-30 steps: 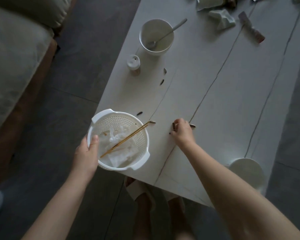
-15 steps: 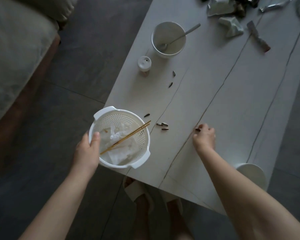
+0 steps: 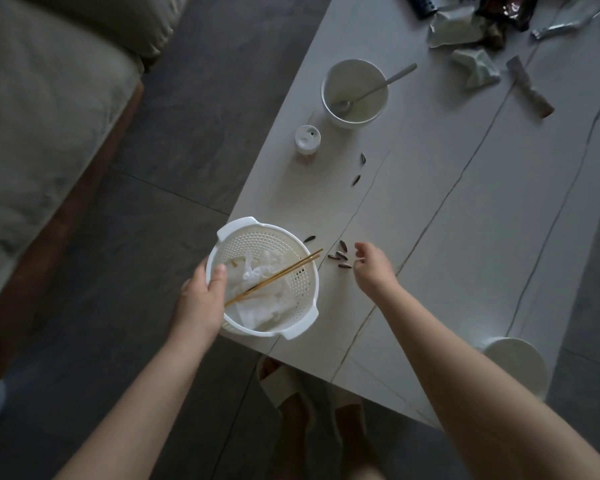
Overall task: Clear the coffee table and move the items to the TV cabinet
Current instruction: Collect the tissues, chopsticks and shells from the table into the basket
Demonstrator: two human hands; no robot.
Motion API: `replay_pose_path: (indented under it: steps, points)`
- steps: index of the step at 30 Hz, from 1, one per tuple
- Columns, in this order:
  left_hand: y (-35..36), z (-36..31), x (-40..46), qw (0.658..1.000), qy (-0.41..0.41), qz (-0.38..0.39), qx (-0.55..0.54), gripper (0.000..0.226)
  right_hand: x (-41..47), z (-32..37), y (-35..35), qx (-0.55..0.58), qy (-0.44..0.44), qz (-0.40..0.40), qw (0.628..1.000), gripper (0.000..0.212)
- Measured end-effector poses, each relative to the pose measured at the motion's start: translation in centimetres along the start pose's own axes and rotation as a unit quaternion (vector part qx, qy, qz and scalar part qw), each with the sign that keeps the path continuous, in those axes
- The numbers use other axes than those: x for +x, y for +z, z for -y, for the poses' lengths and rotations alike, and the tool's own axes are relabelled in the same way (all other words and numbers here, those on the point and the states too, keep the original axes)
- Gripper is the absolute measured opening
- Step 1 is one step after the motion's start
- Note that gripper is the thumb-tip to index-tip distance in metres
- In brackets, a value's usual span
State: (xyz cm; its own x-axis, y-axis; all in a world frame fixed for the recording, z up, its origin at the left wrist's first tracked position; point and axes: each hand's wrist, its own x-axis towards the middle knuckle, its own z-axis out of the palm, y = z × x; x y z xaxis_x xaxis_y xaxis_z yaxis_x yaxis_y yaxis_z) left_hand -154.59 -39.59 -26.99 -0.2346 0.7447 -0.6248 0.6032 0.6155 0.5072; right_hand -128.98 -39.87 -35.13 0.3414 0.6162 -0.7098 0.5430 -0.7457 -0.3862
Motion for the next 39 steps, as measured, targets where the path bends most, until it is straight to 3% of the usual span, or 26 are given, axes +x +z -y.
replay_pose_path:
  steps: [4, 6, 10, 18, 26, 39]
  points:
    - [-0.4, 0.4, 0.3, 1.0, -0.014, -0.005, -0.007, 0.037, 0.8, -0.3, -0.2, 0.021, 0.096, -0.004, 0.995, 0.049]
    - [-0.7, 0.7, 0.4, 1.0, -0.021, -0.008, -0.013, 0.035, 1.1, 0.0, 0.2, 0.037, 0.1, 0.008, 0.994, 0.046]
    - [-1.1, 0.7, 0.8, 0.999, -0.028, -0.012, -0.017, 0.035, 2.1, 1.7, -0.2, -0.016, 0.031, 0.036, 0.999, 0.042]
    - [-0.9, -1.6, 2.2, 0.999, -0.028, -0.018, -0.026, 0.035, 7.2, 6.4, -6.5, -0.211, -0.102, -0.012, 0.972, 0.05]
    - [0.7, -2.8, 4.0, 0.999, -0.016, -0.023, -0.033, 0.034, 11.6, 8.2, -7.0, -0.298, -0.141, 0.01, 0.944, 0.068]
    - [-0.5, -2.0, 0.6, 0.998, -0.053, -0.028, 0.005, 0.037, 1.9, 1.9, -1.6, -0.337, -0.221, 0.117, 0.908, 0.069]
